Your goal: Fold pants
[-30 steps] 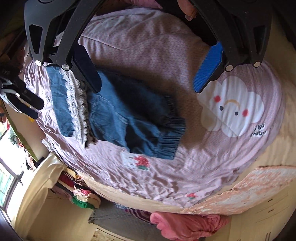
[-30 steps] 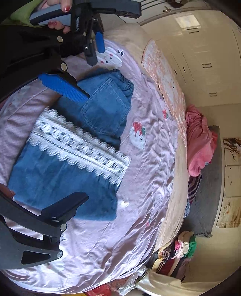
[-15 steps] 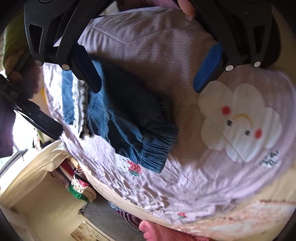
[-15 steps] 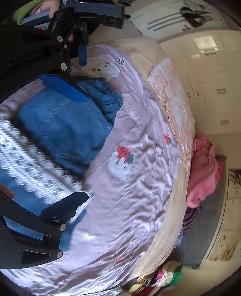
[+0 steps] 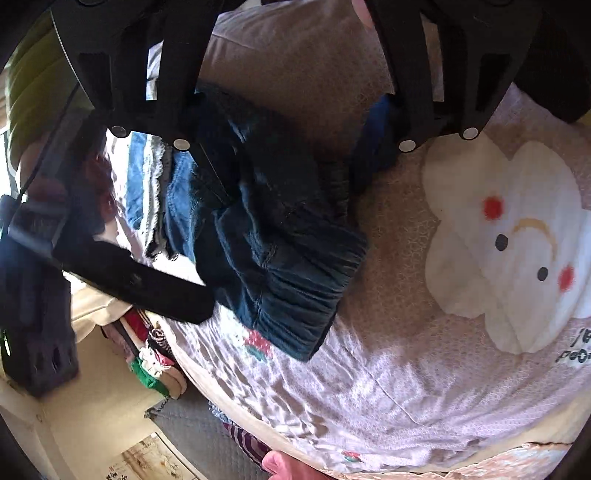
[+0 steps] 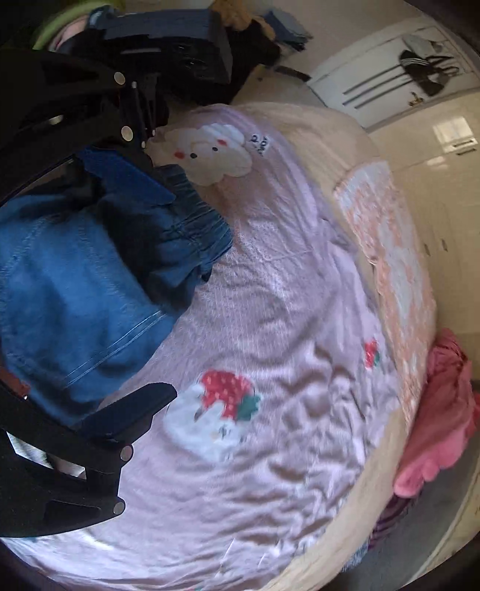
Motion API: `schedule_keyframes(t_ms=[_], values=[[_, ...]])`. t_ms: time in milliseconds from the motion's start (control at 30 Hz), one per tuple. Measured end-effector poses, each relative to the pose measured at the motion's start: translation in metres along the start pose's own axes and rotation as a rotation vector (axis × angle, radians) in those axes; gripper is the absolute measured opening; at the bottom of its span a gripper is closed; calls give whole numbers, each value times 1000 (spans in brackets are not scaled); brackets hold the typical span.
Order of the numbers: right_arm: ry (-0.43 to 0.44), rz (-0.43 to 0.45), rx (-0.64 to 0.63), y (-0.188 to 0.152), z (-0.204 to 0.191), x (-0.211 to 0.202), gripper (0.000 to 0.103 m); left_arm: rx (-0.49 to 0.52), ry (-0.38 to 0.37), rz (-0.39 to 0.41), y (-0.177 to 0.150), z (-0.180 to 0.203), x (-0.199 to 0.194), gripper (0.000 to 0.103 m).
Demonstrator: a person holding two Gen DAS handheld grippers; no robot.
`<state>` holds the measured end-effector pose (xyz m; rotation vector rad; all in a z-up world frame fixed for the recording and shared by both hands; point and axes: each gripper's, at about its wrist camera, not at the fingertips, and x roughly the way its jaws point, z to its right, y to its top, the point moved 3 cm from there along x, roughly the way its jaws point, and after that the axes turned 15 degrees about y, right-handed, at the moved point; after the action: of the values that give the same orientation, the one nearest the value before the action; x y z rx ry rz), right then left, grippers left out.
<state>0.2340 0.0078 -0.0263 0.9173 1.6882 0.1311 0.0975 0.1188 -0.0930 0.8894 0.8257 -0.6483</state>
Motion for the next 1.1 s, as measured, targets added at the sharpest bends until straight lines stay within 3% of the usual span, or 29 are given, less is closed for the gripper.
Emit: schedule_keyframes(t_ms=[167,200,267,333,400,533,667,733,800,833,900,967,1100], values=[[77,-75,-9,13,1,32,91,42,21,14,-3,2,3,53],[87,-86,-11,14,1,36,83,46,22,16,-3,2,4,53],[127,-131,-19,15,-1,50,79,52,22,16,-3,1,5,53],[167,-168,-14,12,-1,61,61,52,20,15,-4,0,5,53],[210,-183,3,7,-1,68,50,47,19,10,-3,-1,6,53],[241,-108,-8,3,-6,43,34,28,-3,13,-3,-3,0,55],[308,14,-10,-4,-9,-4,33,9,-34,28,-7,-2,-13,77],[323,54,-4,-8,-9,-23,33,0,-42,33,-7,1,-17,77],[340,96,-1,-15,-6,-44,33,-18,-104,25,-6,7,-20,77],[343,117,-2,-20,-5,-54,33,-24,-132,13,-6,11,-21,76],[336,142,-1,-28,-2,-71,33,-9,-179,-2,-6,25,-25,55],[325,171,3,-36,1,-84,33,20,-189,10,-7,42,-33,47],[298,236,23,-56,15,-116,33,95,-187,40,-11,80,-44,44]])
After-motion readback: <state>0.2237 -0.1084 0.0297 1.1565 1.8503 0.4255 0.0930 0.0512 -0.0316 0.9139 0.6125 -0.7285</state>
